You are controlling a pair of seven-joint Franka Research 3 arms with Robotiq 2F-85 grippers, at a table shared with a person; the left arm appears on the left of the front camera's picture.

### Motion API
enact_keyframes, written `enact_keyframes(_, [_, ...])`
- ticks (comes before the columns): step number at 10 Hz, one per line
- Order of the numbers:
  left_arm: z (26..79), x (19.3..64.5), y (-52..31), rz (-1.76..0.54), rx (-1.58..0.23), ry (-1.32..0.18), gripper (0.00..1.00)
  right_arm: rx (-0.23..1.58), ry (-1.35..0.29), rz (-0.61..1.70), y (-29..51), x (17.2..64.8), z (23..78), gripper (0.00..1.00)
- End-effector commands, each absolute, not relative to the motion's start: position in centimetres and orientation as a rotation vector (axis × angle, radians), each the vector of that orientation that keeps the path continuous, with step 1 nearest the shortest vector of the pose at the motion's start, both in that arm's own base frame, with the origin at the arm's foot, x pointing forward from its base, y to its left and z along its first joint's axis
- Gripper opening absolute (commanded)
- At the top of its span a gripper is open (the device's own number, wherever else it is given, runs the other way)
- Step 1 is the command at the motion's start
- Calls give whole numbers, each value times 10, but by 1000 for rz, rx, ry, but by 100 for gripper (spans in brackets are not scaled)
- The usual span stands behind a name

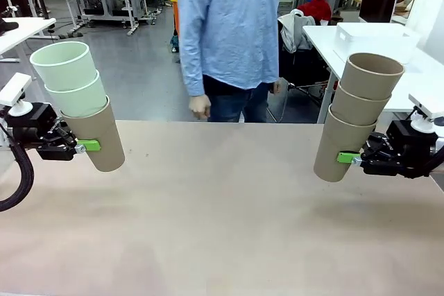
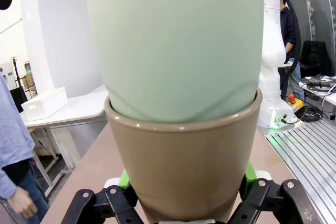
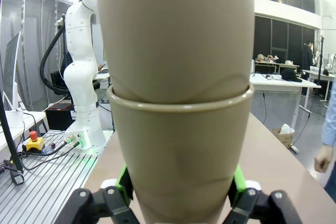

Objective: Stack the cups and store them in the basket.
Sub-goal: Place the stack of Reusable plastic cups into the Pantry Basket.

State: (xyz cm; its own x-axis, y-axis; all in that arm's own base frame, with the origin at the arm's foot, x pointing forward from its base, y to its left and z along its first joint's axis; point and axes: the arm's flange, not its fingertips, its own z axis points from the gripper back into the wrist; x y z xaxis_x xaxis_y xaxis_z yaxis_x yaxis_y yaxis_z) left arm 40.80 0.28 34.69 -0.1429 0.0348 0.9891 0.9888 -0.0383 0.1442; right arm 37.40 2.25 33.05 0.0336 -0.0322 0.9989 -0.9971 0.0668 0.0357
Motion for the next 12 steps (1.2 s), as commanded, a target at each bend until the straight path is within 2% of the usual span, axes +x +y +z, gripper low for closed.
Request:
enact_keyframes(1, [350, 406, 2, -1339, -1195, -1331, 86, 1196, -1246, 1125, 22, 374, 334, 85])
enact_keyframes(12, [350, 406, 2, -1339, -1195, -1331, 86, 1196, -1246, 1125, 22, 374, 334, 85])
